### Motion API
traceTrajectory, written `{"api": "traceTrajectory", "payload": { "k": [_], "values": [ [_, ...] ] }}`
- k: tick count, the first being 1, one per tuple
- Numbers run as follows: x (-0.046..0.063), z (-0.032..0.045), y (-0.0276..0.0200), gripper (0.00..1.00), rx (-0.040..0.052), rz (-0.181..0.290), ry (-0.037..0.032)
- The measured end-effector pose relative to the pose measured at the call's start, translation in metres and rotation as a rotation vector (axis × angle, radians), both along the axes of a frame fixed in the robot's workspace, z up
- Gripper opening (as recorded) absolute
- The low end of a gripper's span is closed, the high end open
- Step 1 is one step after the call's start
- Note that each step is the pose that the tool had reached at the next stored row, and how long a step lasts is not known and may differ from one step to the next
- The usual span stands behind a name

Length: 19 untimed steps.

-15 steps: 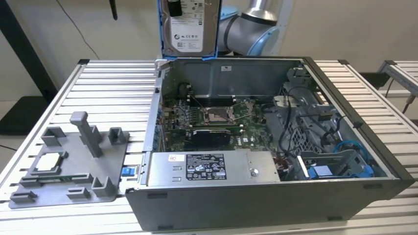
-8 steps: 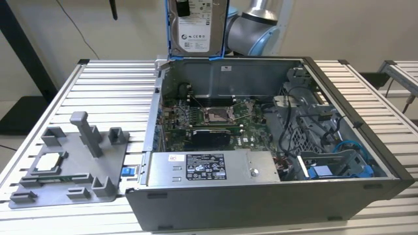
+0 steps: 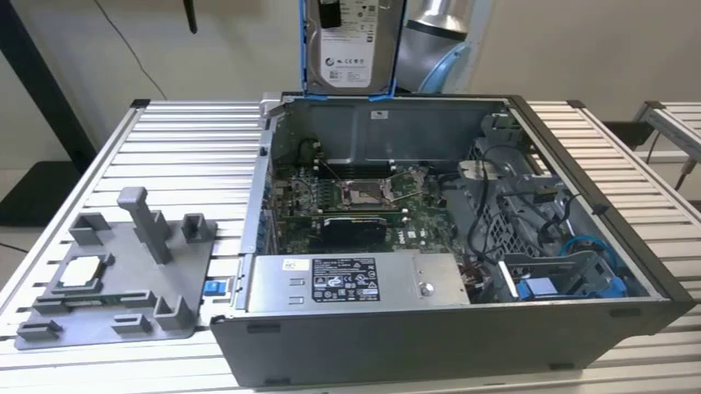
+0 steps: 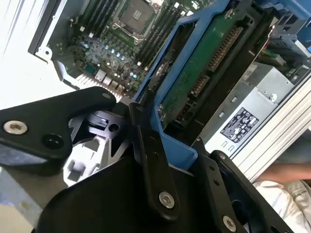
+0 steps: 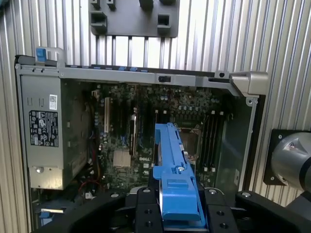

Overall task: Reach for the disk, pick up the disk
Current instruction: 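Pick up the disk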

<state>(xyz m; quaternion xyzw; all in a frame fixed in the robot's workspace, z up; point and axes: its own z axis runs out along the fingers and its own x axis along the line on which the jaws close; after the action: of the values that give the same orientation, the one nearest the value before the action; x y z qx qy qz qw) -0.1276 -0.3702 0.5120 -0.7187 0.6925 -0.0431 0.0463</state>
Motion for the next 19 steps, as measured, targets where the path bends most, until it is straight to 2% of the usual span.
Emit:
{"api": "traceTrajectory", "payload": {
  "k": [19],
  "values": [
    [0.041,0.0,0.0,0.0,0.0,0.0,0.0]
  ]
}}
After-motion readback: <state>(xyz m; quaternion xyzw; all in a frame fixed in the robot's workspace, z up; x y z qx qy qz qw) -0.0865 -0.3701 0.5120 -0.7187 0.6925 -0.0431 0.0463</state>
